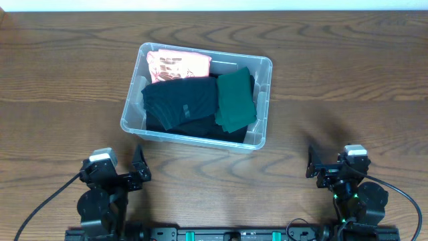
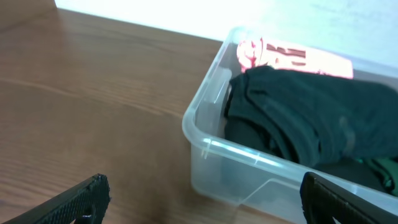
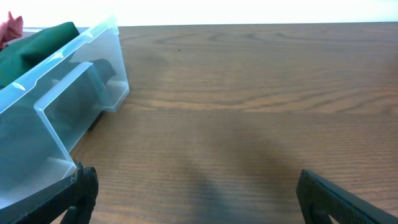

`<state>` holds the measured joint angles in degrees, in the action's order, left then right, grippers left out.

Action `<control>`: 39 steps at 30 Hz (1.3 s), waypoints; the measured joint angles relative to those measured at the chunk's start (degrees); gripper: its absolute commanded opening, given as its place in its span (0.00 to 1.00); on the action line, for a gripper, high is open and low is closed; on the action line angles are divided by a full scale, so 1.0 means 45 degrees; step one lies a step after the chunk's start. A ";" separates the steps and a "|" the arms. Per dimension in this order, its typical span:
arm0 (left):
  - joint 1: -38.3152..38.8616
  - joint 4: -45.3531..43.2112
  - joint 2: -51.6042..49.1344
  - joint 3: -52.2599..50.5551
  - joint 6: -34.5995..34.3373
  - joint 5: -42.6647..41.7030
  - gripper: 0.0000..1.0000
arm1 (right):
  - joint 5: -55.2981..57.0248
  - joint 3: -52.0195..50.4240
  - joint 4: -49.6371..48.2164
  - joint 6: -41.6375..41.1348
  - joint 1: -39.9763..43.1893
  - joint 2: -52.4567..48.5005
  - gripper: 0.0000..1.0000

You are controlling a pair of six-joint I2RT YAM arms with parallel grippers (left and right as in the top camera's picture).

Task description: Pack container

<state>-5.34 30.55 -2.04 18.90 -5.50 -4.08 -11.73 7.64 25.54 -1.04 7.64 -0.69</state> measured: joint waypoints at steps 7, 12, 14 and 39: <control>0.0000 -0.0053 0.0316 -0.0811 0.0000 -0.0010 0.98 | -0.0005 0.0000 0.0000 0.0000 0.0000 0.0000 0.99; 0.0000 -0.0228 0.0316 -0.1107 0.0000 -0.0015 0.98 | 0.0000 0.0000 0.0000 0.0000 0.0000 0.0000 0.99; 0.0000 -0.0253 0.0316 -0.1229 0.0000 -0.0039 0.98 | 0.0000 0.0000 0.0000 0.0000 0.0000 0.0000 0.99; 0.0068 -0.1117 0.0325 -0.2331 0.0000 -0.0049 0.98 | -0.0005 0.0000 0.0000 -0.0005 0.0000 0.0000 0.99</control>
<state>-5.04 25.52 -0.58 8.40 -5.50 -4.29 -11.75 7.64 25.54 -1.06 7.64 -0.69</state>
